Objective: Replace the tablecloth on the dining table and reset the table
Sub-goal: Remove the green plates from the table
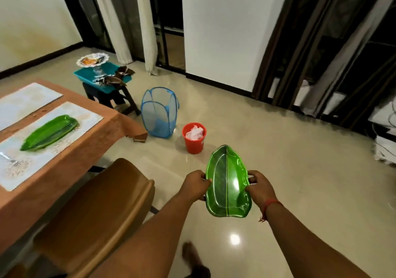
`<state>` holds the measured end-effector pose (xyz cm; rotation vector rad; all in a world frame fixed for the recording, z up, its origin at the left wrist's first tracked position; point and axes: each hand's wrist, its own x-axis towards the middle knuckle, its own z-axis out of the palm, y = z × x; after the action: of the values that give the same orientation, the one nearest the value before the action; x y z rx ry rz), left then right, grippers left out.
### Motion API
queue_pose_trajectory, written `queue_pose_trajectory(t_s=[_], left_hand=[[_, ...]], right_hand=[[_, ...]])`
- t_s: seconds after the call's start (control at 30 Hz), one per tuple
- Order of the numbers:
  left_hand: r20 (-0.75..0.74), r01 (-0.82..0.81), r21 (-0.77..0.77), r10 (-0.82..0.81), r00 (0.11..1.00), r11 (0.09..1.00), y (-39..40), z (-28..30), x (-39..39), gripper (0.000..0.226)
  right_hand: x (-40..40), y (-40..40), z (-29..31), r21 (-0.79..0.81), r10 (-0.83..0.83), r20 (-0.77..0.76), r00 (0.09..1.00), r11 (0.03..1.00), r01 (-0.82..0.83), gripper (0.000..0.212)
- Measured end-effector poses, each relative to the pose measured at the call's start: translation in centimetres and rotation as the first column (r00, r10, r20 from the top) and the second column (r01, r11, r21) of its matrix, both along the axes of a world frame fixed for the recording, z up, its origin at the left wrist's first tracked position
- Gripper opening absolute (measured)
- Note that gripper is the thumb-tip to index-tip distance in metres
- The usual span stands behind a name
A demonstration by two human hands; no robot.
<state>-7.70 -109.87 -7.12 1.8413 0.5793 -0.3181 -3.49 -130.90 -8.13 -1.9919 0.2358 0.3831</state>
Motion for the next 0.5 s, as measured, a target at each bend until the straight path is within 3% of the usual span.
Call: queue_pose_trajectory(t_s=[0.13, 0.3, 0.5], left_hand=[[-0.004, -0.034, -0.033, 0.033, 0.999, 0.999, 4.3, 0.3, 6.9, 0.005], [0.022, -0.141, -0.062, 0.142, 0.990, 0.988, 10.9, 2.5, 15.7, 0.020], [-0.051, -0.266, -0.090, 0.262, 0.964, 0.960, 17.9, 1.9, 23.9, 0.016]], right_hand=[[8.3, 4.4, 0.2, -0.008, 0.036, -0.011, 0.999, 0.999, -0.036, 0.057], [19.6, 11.7, 0.8, -0.023, 0.146, 0.012, 0.989, 0.989, -0.146, 0.059], [30.3, 19.6, -0.1, -0.061, 0.322, -0.014, 0.947, 0.945, -0.322, 0.057]])
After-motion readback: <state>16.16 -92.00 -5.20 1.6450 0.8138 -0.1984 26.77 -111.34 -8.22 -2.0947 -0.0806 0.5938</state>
